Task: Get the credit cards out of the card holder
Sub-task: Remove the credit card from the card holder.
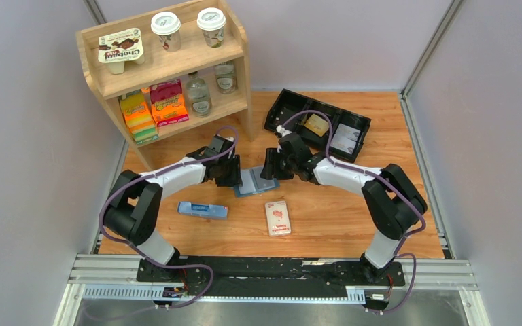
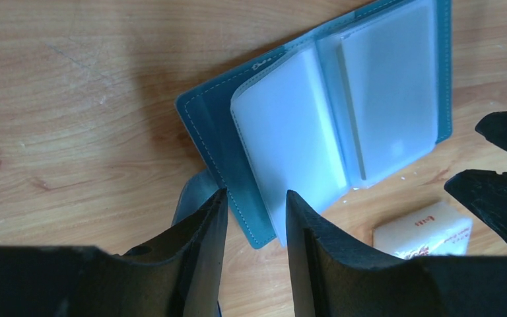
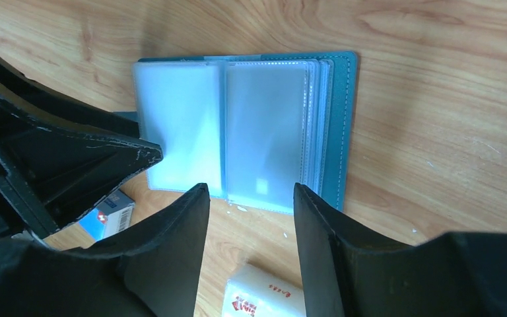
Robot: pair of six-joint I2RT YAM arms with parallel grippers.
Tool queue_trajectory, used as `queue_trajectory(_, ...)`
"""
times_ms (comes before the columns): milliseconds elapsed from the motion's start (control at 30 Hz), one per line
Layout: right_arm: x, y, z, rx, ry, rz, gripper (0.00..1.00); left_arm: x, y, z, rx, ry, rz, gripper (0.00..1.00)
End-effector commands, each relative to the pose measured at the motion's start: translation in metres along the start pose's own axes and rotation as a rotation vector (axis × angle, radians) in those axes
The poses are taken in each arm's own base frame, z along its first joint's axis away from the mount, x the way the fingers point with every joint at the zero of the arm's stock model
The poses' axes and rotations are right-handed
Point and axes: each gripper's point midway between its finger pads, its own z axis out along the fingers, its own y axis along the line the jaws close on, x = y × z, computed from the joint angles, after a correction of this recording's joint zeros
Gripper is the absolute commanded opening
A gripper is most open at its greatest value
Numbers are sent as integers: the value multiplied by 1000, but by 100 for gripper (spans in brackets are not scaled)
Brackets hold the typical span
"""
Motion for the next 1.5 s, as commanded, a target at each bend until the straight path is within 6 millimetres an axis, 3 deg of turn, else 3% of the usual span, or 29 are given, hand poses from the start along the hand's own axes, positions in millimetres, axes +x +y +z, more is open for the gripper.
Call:
queue_trajectory(0,-8,7,10,-10,-28,-53,52,-3,3,3,-28,13,-16,45)
queue_trajectory(200,-1,9,19,-6,2,-81,52,9,8,10,-39,56,-29,44)
queue_trajectory(600,10,6,26,18,46,-94,51,11,5,13,-22,71,-29,39)
queue_trajectory(900,-6,5,14,68,-25,-129,51,11,4,12,-18,68,-28,39)
queue_trajectory(1200,11,5,25,62,32,-144,51,11,2,12,-7,69,-31,39)
queue_trajectory(1467,17,26,27,-32,65,-148,51,9,-8,13,46,71,-43,39)
